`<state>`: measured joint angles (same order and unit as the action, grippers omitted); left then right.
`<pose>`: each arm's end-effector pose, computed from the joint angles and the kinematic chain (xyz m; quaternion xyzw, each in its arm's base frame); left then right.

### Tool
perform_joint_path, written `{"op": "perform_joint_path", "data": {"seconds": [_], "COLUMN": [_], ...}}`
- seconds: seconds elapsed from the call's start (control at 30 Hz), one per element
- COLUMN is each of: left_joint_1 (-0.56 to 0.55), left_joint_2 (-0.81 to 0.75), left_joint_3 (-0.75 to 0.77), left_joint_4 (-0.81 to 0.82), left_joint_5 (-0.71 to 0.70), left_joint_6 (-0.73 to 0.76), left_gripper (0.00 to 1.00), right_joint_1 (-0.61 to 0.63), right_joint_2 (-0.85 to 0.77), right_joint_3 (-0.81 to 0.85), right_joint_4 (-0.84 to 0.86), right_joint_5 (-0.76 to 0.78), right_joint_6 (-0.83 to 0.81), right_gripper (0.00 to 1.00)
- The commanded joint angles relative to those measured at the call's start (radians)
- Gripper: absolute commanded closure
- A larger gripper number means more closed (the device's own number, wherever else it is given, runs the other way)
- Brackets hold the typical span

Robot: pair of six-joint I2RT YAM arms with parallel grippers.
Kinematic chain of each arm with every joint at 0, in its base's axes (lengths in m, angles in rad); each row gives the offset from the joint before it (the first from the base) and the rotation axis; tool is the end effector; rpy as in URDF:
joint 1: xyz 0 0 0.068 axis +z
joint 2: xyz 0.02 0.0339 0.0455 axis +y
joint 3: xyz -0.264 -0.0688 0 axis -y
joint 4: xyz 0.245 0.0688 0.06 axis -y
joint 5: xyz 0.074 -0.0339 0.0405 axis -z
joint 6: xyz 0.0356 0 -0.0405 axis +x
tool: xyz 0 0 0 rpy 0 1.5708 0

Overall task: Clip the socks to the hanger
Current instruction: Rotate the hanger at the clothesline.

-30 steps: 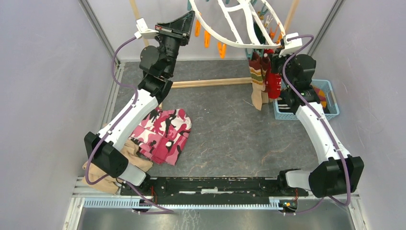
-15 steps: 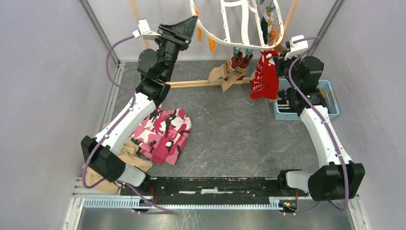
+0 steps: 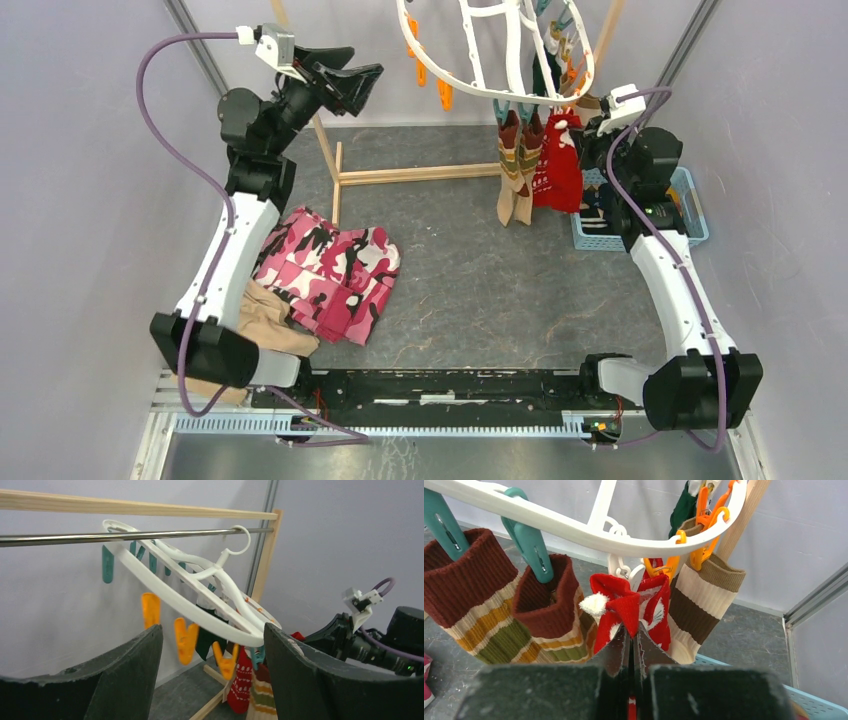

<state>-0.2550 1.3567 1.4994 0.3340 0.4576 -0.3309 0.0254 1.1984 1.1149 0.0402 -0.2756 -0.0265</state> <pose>0.2786 -0.0889 0.5143 0.1743 0.5136 -0.3532 0.7623 0.2809 0.0168 0.3941 -0.1135 0.7127 0.0988 0.6851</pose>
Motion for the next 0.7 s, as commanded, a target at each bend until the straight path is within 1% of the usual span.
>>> {"op": "perform_joint_path", "data": {"seconds": [0.0,0.03,0.1,0.23,0.27,0.37,0.43,0.53,0.67], "left_joint_1": [0.113,0.123,0.129,0.129,0.129,0.128,0.126,0.113,0.070], "left_joint_2": [0.095,0.122,0.174,0.263,0.281,0.332,0.364,0.396,0.421], "left_joint_3": [-0.028,-0.006,0.029,0.080,0.084,0.101,0.116,0.149,0.203], "left_joint_4": [0.214,0.273,0.317,0.445,0.474,0.571,0.622,0.601,0.478], "left_joint_5": [0.274,0.283,0.271,0.183,0.158,0.109,0.092,0.061,0.004], "left_joint_6": [-0.132,-0.213,-0.287,-0.474,-0.522,-0.653,-0.727,-0.760,-0.712], "left_gripper": [0.20,0.19,0.16,0.14,0.11,0.06,0.05,0.04,0.04], "right_joint_1": [-0.017,-0.020,-0.020,-0.061,-0.073,-0.104,-0.110,-0.109,-0.111], "right_joint_2": [-0.048,-0.055,-0.066,-0.065,-0.055,-0.018,0.001,0.029,0.049], "right_joint_3": [-0.016,-0.021,-0.028,-0.029,-0.022,0.006,0.020,0.037,0.055], "right_joint_4": [0.009,0.009,0.008,0.000,-0.008,-0.027,-0.031,-0.029,-0.024], "right_joint_5": [-0.043,-0.045,-0.047,-0.015,-0.004,-0.019,-0.032,-0.043,-0.049], "right_joint_6": [-0.005,-0.008,-0.010,-0.012,-0.013,-0.013,-0.011,0.000,0.017], "right_gripper": [1.00,1.00,1.00,1.00,1.00,1.00,1.00,1.00,1.00]}}
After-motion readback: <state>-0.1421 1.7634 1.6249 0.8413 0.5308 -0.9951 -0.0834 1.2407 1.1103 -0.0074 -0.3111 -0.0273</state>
